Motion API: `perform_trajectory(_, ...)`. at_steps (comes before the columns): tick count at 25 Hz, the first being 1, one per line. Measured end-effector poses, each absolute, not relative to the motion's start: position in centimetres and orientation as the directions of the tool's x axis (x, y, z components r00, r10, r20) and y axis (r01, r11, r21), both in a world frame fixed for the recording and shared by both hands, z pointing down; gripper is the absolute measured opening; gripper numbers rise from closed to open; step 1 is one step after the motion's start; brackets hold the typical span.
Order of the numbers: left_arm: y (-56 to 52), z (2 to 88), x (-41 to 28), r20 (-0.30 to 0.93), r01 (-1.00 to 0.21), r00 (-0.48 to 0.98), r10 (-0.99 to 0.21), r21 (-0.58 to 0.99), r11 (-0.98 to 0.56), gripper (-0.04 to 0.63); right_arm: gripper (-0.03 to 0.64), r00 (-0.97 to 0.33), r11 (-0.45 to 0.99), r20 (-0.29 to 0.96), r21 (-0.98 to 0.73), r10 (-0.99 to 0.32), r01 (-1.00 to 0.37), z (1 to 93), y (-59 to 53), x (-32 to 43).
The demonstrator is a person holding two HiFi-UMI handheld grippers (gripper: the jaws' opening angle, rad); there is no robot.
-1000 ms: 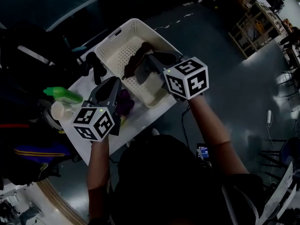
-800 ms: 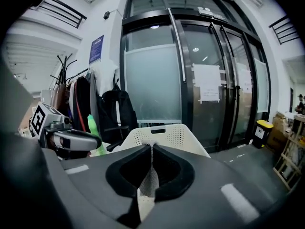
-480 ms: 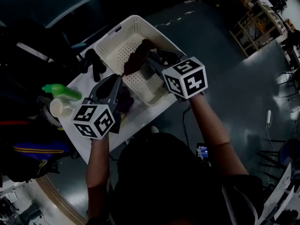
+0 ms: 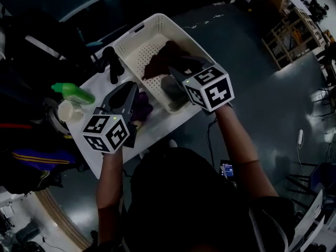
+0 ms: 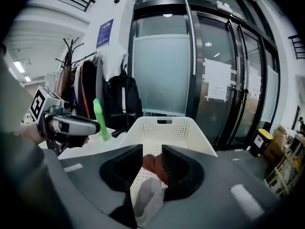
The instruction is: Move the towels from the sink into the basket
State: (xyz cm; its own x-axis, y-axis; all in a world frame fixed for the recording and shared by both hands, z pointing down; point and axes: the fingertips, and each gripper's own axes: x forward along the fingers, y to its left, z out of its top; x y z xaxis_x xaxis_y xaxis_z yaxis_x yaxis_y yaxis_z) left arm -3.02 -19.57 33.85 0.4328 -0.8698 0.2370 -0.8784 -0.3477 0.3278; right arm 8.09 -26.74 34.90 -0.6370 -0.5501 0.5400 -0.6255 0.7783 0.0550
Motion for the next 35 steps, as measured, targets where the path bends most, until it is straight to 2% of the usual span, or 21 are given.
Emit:
perform_trajectory(3,-18.8,34.0,-3.9,0.24,-0.886,0.412,-0.879,0.332,-0.324,0.043,0.084,-0.654,0.781,0.516,0.048,-0.553,-0.623,34.5,-26.3,7.3)
perform_trajectory(5,-18.3,34.1,-4.6,0.242,-0.891,0.398,-0.885,0.333,-0.31,0.041,-0.001,-0.667,0.779,0.493,0.035,-0.559,-0.626,34.0,-26.0,6.8)
perform_trajectory(15,-14.4,34.2,-9.5,0.24,-0.924,0.275,-0.931,0.334,-0.187,0.041,-0.003,-0.741,0.832,0.439,0.026,-0.508,-0.554,31.4,-22.9,1.6)
perform_trajectory(24,-10.1,35.5,-14.2,0.267,-0.939,0.153,-0.951,0.341,-0.055,0.04,-0.003,-0.863,0.922,0.39,-0.078,-0.321,-0.378,30.6,-17.3,-5.3)
perform_trajectory(29,-7.8,37.1,-16.4,0.294,-0.943,0.087,-0.952,0.333,0.016,0.04,-0.002,-0.878,0.953,0.427,-0.105,-0.216,-0.285,33.0,-13.8,-9.2)
perform_trajectory(35,-5.3,40.4,-18.2,0.336,-0.937,0.031,-0.941,0.339,0.09,0.04,-0.003,-0.836,0.964,0.535,-0.132,-0.127,-0.23,39.6,-10.9,-12.4)
